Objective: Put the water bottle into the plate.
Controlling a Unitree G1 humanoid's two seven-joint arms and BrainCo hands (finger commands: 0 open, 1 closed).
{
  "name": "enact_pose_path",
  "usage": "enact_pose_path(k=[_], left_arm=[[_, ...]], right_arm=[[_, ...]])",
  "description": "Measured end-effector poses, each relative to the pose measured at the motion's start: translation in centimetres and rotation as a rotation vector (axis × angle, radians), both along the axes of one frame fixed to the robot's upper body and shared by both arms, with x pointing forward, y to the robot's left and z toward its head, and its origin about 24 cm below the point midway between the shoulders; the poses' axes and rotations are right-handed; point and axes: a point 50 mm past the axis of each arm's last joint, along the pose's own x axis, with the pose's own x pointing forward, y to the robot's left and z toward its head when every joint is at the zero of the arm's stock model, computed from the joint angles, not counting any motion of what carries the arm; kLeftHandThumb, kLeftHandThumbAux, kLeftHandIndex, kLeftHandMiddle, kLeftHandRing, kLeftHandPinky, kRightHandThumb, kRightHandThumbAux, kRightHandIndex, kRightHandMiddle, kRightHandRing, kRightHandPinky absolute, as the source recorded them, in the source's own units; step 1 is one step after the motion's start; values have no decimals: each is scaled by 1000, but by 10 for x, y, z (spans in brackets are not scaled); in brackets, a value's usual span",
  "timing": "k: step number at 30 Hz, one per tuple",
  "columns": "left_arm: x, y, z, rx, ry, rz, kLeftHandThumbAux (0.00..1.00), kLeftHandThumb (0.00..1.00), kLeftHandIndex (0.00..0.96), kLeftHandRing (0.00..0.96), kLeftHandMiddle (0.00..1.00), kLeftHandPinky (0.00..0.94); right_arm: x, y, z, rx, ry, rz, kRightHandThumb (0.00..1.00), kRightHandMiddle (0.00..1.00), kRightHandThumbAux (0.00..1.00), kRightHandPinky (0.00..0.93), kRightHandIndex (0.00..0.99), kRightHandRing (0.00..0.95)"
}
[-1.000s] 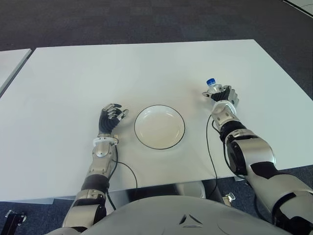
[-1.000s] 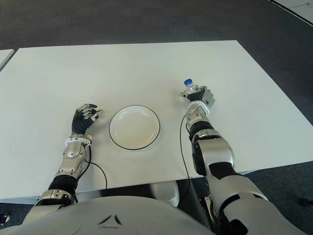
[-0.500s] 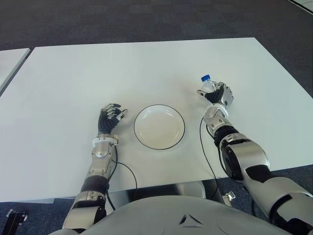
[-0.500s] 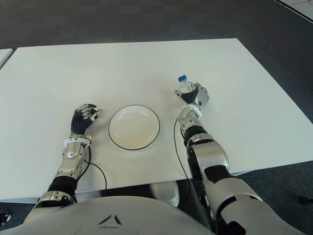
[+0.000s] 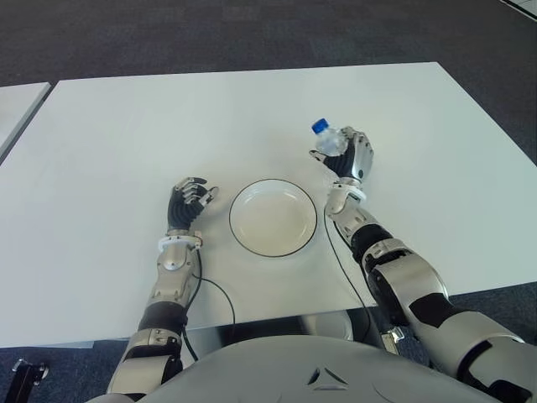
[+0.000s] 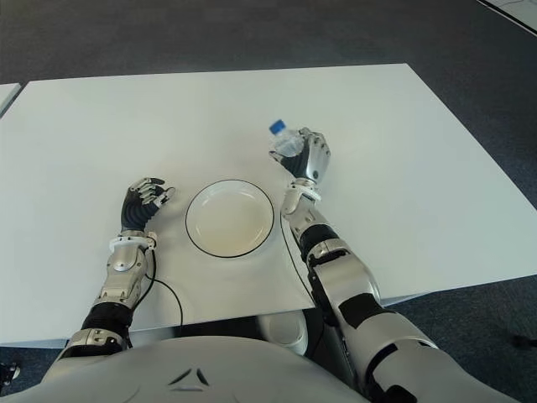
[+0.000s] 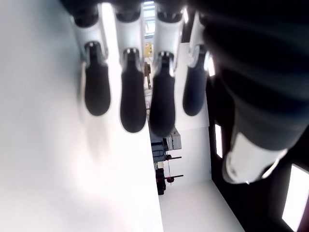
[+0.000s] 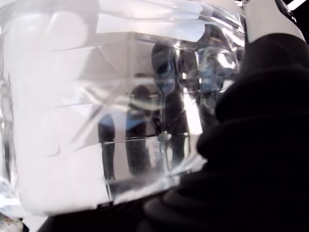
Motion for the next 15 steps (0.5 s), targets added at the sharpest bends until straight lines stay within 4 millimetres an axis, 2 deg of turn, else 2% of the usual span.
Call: enact_pose_path(k=[7, 15], left_arm=[[1, -1, 0, 0, -4, -5, 715, 709, 433, 594, 608, 570], [0, -1, 0, 2, -3, -5, 715, 710, 434, 601, 615, 573]], right_arm=[[-3, 27, 16, 6, -133, 197, 701, 896, 727, 883, 438, 895], [-21, 53, 10, -33, -150, 443, 702, 895, 727, 876, 438, 891]])
